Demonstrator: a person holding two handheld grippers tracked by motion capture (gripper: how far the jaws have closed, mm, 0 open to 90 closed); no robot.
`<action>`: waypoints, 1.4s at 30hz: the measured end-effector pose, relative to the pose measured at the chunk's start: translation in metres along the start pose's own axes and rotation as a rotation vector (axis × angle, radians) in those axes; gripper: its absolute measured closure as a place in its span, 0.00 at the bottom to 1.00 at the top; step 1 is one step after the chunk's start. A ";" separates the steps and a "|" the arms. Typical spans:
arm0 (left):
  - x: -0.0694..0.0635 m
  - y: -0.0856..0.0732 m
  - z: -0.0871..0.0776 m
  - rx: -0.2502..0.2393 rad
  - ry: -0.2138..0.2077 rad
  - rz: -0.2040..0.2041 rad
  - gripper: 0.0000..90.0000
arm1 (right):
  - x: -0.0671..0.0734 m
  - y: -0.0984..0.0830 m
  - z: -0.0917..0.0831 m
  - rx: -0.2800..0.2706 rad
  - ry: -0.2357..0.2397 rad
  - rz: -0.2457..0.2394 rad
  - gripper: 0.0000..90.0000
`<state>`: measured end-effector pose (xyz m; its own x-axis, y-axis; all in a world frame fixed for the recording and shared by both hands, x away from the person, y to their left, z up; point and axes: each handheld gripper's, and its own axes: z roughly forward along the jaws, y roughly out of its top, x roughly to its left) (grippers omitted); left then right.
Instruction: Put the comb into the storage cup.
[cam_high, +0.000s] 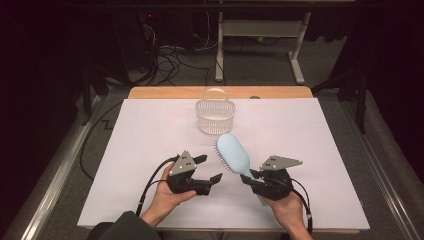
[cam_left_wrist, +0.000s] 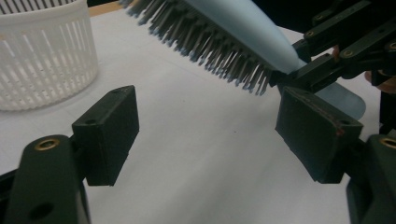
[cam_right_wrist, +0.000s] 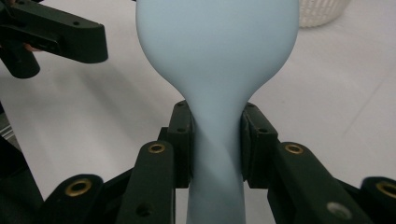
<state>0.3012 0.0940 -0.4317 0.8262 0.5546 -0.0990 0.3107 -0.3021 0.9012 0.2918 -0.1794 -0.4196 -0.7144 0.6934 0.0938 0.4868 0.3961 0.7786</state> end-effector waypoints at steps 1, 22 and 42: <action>-0.001 0.001 0.000 -0.001 -0.003 0.003 0.24 | 0.001 0.000 0.001 -0.001 0.005 -0.004 0.79; -0.005 0.001 0.003 0.014 -0.037 -0.023 0.22 | 0.020 0.005 0.014 -0.004 0.024 -0.068 0.79; -0.004 0.000 0.002 -0.008 -0.056 -0.085 0.25 | 0.037 0.007 0.024 0.004 0.008 -0.134 0.79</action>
<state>0.2995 0.0900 -0.4322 0.8221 0.5336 -0.1986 0.3773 -0.2496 0.8918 0.2810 -0.1368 -0.4254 -0.7770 0.6294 -0.0062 0.3884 0.4872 0.7822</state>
